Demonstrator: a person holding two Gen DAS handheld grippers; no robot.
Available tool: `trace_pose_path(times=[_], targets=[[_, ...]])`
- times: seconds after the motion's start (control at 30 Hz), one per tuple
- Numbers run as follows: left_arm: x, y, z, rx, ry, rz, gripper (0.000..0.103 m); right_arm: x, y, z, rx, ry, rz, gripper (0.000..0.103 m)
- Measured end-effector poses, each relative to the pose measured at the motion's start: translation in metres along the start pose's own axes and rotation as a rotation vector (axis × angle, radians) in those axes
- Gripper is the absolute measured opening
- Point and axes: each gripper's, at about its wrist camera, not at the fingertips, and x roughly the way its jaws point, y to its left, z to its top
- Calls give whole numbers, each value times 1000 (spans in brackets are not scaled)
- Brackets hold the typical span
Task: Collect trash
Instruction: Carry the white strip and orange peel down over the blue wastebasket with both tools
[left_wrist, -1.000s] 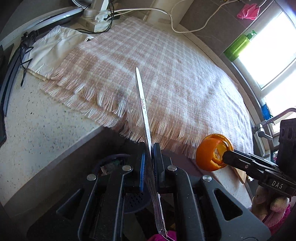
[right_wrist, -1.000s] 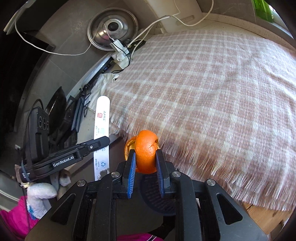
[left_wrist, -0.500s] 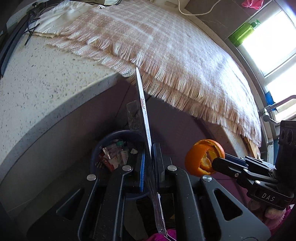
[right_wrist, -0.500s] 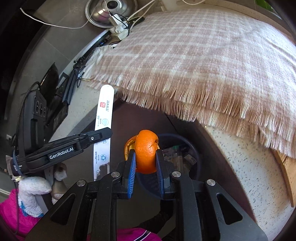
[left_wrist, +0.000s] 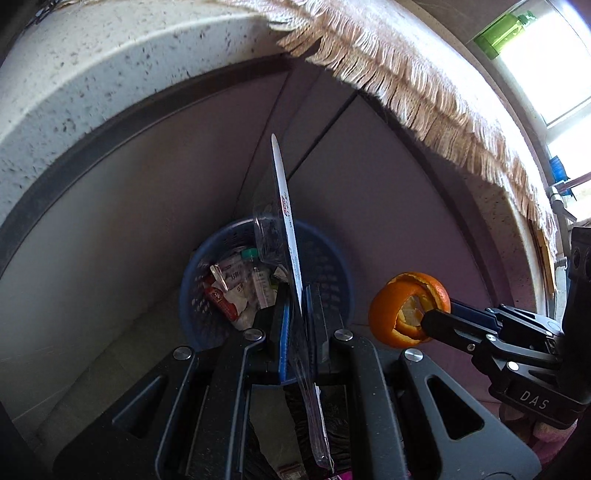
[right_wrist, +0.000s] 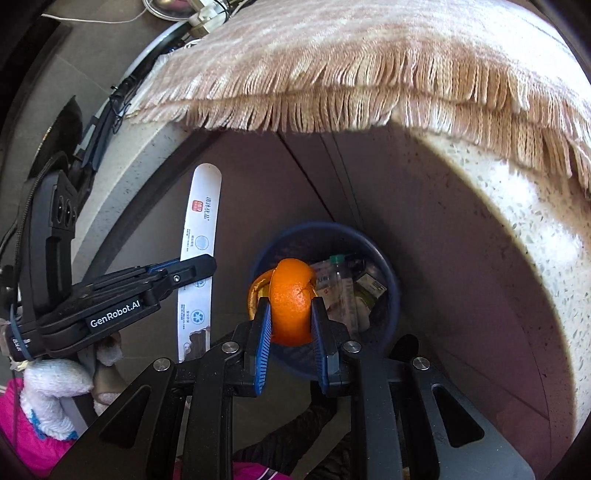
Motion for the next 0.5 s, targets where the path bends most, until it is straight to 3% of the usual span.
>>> trace_pose_path(times=[0.5], targets=[[32,5,2,-25,26,28,6,35,-13,5,13,31,-46,19]])
